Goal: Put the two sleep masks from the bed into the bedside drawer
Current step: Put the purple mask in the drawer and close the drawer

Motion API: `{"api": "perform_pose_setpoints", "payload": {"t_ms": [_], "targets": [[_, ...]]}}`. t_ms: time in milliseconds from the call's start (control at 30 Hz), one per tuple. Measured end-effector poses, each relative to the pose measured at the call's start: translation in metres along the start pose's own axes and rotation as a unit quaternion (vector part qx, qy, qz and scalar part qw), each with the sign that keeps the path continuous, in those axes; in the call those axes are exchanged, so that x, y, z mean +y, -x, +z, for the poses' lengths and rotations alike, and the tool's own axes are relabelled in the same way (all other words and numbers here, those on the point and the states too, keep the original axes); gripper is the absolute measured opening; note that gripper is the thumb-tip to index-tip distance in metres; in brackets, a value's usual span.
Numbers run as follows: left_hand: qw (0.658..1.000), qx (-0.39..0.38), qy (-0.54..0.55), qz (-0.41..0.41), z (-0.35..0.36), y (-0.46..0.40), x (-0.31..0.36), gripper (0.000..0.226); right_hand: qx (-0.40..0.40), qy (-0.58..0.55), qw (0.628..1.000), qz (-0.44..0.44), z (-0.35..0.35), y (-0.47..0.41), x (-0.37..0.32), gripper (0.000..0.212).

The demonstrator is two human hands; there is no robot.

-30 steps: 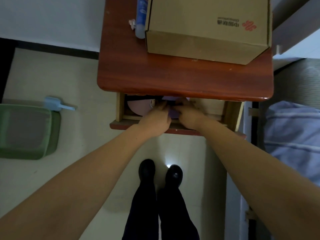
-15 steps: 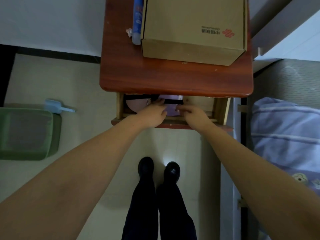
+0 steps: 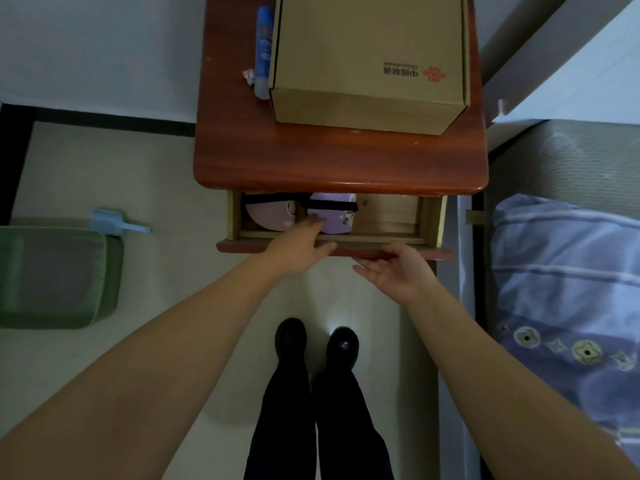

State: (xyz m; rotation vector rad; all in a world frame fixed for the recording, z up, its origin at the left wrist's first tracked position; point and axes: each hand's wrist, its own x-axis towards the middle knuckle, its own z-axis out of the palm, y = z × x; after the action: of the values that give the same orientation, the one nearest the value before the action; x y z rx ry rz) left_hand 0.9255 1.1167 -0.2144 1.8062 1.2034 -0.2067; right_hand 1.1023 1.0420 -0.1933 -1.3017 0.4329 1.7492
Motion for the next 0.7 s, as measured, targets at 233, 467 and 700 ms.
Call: {"api": "perform_pose_setpoints", "payload": {"t_ms": [233,467,700], "targets": [[0.912,0.223,-0.301,0.170,-0.009,0.024,0.011,0.040,-0.017,0.008,1.000,-0.001,0.020,0.016,-0.033,0.048],[0.880,0.217,-0.417,0.061,-0.037,0.024,0.011,0.087,-0.021,-0.020,1.000,-0.006,0.030,0.016,-0.046,0.051],[0.877,0.225,-0.423,0.046,-0.059,-0.006,0.012,0.074,-0.043,-0.091,0.995,-0.023,0.059,0.002,-0.070,0.054]]}}
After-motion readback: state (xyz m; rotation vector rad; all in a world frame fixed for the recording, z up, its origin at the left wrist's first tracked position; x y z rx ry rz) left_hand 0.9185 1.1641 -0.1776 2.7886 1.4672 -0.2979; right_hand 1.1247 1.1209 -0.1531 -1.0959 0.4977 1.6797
